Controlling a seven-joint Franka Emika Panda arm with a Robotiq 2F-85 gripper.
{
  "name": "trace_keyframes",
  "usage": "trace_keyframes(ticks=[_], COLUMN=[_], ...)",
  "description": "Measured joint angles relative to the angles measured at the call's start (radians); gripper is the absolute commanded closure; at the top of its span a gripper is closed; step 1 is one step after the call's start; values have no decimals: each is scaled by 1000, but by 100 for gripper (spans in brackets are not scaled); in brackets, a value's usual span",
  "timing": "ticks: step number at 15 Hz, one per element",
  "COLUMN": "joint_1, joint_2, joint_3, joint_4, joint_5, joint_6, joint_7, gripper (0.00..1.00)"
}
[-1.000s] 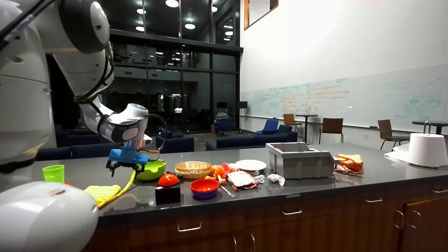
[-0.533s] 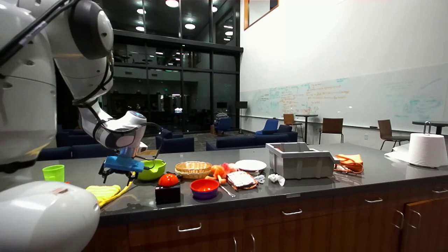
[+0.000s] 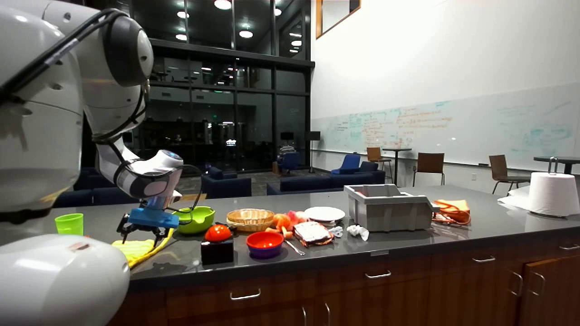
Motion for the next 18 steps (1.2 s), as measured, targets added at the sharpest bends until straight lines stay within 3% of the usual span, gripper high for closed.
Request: trace_keyframes(ticks=[8,18], joint_1=[13,25], joint_2=[73,143], joint_3=[50,103], joint_4=[52,117], joint_5=[-24,-143], joint_6=[-23,-66], joint_7=[-30,-31], gripper=[0,0])
